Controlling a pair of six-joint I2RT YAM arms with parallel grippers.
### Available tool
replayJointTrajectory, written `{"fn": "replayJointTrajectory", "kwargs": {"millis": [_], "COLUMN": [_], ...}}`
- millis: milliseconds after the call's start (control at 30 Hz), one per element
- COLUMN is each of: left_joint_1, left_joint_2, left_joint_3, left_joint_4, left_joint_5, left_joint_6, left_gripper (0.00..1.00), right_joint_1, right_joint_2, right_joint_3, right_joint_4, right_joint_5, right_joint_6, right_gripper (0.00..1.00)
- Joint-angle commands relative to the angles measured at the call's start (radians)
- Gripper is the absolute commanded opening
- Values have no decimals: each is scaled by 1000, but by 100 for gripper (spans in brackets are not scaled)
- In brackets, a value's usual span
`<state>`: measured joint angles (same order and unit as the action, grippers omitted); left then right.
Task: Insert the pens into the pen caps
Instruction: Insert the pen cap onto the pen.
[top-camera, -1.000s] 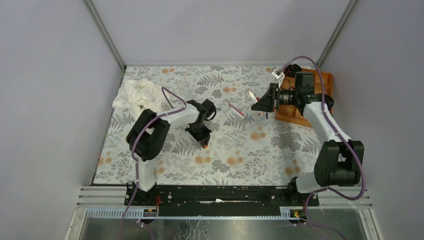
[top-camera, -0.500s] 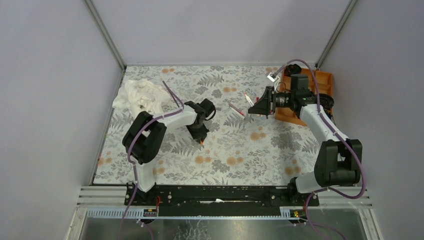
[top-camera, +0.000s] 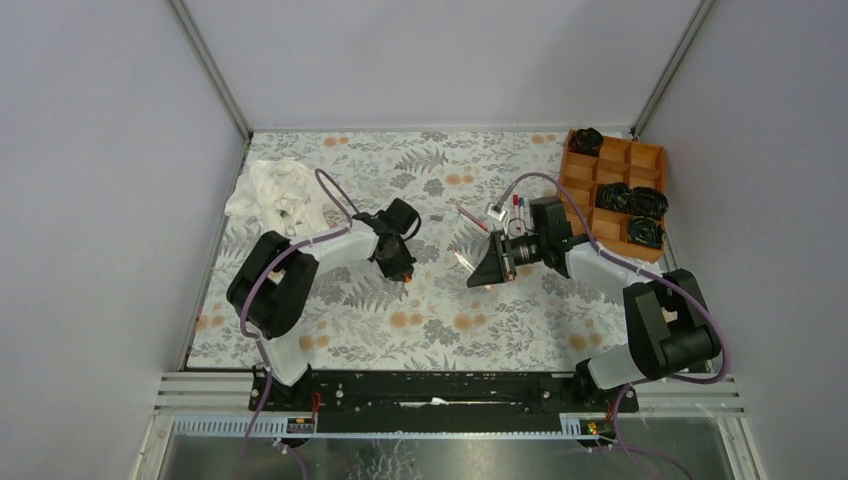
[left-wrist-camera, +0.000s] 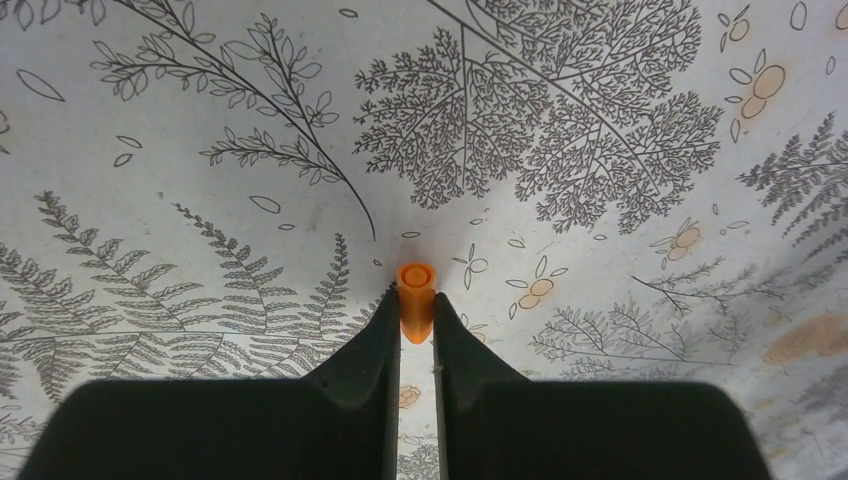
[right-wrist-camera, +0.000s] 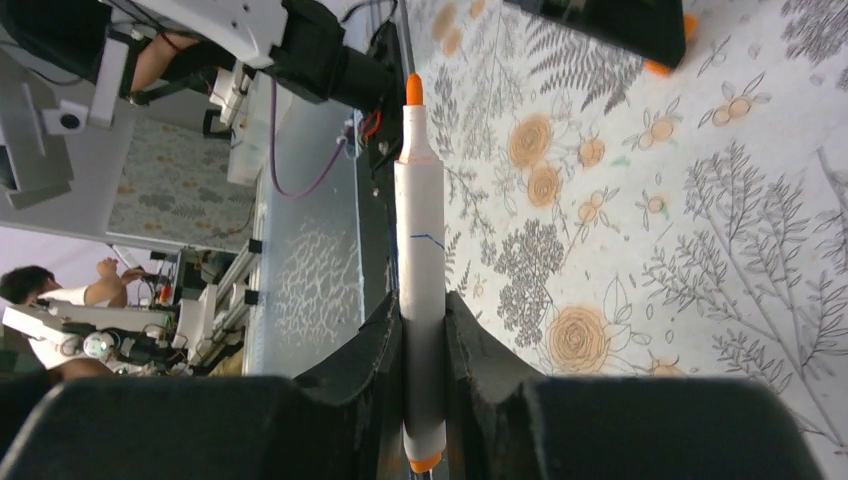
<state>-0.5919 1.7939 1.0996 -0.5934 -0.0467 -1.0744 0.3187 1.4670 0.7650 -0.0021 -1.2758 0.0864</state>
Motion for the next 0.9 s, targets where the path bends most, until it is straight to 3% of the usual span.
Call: {"fn": "replayJointTrajectory", "kwargs": {"millis": [0,67,133,333,867], "left_joint_1": [43,58,68,85,112], "left_joint_2": [-40,-46,-43,-25,-13], "left_joint_3": [-56,-69,-77,-96,-169], "left_joint_4": [120,143,160,195,278], "left_joint_5": [102,141,176,266,366], "left_joint_6": [-7,-20,-29,-45,-97], "left_gripper": [6,6,6,6,6], "right_joint_1": [70,106,128,207,312], "right_joint_2": [-3,6,58,243,395], "right_joint_3": [-128,-191,-193,-116,32], "right_joint_4": [242,405,463,436,218], "right_joint_5": [50,106,134,214,455], "right_joint_6": [128,232,307,355,367], "right_gripper": [0,0,0,0,0]}}
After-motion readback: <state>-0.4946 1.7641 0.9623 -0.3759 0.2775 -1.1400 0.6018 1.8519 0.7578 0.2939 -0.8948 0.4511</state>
